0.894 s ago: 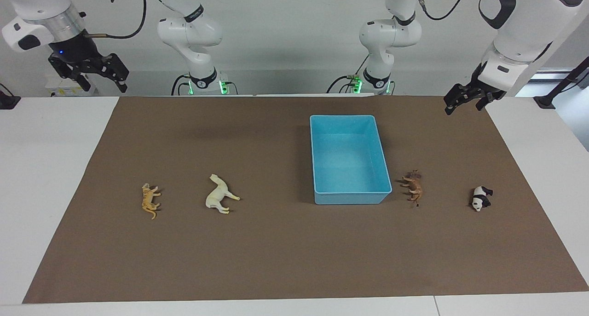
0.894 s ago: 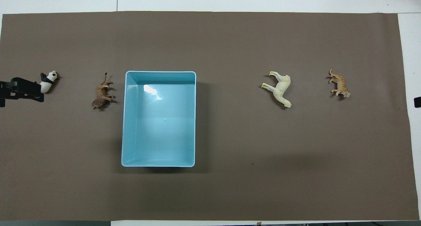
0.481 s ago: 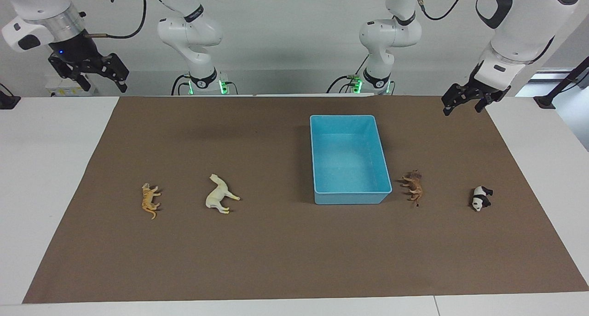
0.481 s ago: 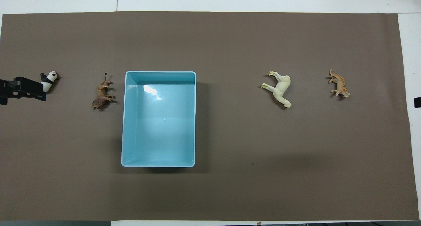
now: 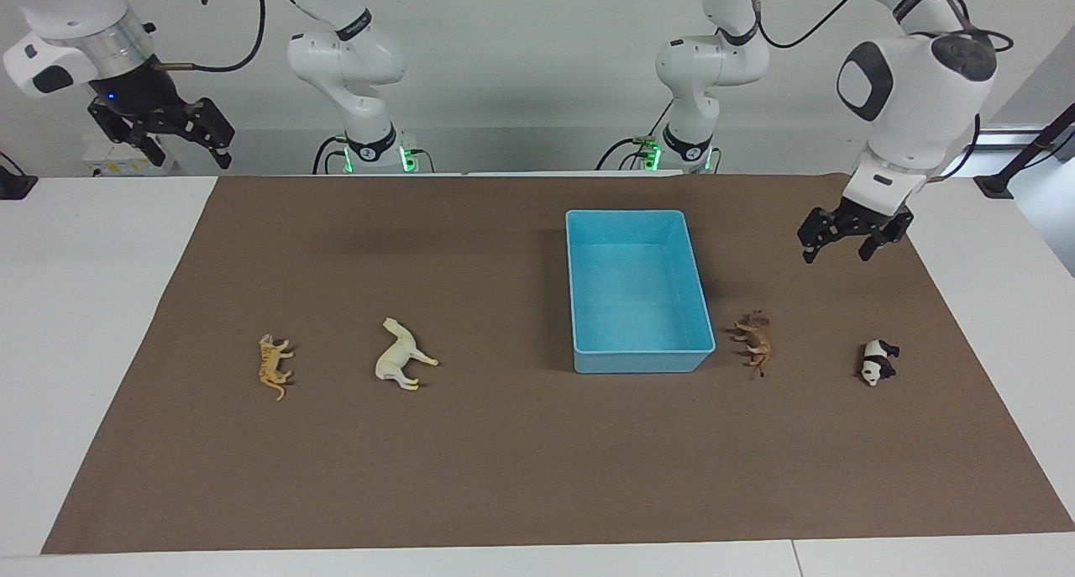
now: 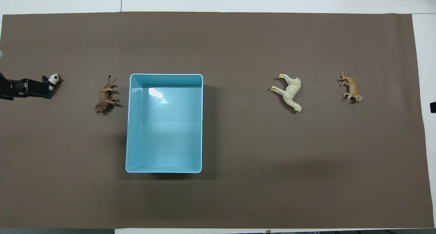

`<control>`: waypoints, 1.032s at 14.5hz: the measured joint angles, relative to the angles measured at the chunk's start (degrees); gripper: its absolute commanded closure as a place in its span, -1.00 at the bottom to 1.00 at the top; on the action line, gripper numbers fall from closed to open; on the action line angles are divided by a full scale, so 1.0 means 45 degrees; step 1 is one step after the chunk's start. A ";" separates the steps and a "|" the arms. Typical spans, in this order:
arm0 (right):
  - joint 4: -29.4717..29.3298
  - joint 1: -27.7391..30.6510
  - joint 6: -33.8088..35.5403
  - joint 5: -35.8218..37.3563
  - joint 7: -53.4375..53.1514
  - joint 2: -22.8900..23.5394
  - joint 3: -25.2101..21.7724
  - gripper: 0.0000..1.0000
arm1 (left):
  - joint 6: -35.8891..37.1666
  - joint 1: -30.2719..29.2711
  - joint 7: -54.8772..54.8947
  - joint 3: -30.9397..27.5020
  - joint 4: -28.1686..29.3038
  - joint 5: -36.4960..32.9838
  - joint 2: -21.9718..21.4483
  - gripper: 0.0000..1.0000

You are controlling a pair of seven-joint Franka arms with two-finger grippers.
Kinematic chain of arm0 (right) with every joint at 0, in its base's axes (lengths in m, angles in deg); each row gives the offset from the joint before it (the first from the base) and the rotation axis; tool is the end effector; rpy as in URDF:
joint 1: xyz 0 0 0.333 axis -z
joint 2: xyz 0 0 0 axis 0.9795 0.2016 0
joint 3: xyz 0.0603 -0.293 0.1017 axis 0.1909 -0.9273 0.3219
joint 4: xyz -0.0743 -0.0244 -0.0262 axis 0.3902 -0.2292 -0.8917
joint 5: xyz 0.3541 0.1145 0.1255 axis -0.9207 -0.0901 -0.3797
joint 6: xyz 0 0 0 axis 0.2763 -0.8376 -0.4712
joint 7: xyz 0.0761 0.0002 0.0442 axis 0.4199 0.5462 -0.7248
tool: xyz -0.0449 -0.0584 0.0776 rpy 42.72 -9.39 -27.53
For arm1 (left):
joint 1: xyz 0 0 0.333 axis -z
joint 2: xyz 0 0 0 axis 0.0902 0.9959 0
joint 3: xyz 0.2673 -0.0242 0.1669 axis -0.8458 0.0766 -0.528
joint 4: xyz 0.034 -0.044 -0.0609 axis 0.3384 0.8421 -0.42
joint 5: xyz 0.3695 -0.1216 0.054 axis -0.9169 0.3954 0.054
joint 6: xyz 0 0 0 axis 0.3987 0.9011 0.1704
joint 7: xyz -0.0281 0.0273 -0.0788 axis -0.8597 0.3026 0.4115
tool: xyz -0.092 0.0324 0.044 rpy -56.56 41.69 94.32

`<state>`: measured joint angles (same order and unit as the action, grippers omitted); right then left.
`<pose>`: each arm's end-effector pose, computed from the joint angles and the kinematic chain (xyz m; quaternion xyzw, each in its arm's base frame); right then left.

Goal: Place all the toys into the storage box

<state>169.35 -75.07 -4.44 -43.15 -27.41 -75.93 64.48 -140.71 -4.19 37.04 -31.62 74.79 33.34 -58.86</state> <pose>0.5128 -0.0871 0.6470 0.9994 -0.0303 -0.0164 0.0007 0.5629 0.0110 0.4786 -0.9978 0.0373 -0.0528 0.0130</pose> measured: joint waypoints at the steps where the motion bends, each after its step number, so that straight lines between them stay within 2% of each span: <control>1: 0.0449 0.0062 -0.0684 0.0001 0.0374 0.0046 -0.0003 -1.00 | -0.0598 0.0017 0.0004 0.0018 0.0218 0.0000 0.0428 -1.00; 3: 0.1459 0.0230 -0.2327 0.0001 0.1001 0.0463 -0.0008 -1.00 | -0.1430 0.0111 -0.0230 0.0091 0.0310 0.0034 0.1372 -1.00; 5: 0.2032 0.0243 -0.3689 0.0000 0.1202 0.1473 0.0003 -1.00 | -0.2407 0.0360 -0.1272 0.0111 0.0395 0.0049 0.2013 -1.00; 9: 0.2814 0.0157 -0.7211 -0.0007 0.1933 0.3798 0.0036 -1.00 | -0.3407 0.0643 -0.3604 0.0120 0.0672 0.0049 0.2254 -1.00; 11: 0.3496 0.0049 -0.8727 -0.0007 0.1989 0.4326 0.0076 -1.00 | -0.3529 0.0721 -0.4153 0.0113 0.0690 0.0047 0.2405 -1.00; 15: 0.3931 -0.0011 -1.0184 -0.0007 0.2060 0.5253 0.0120 -1.00 | -0.3673 0.0930 -0.4441 0.0119 0.0758 -0.0050 0.3006 -1.00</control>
<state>187.04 -75.11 -50.27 -43.19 -18.14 -52.29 65.02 -157.24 0.00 17.06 -31.08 78.20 33.12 -45.34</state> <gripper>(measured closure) 0.000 0.000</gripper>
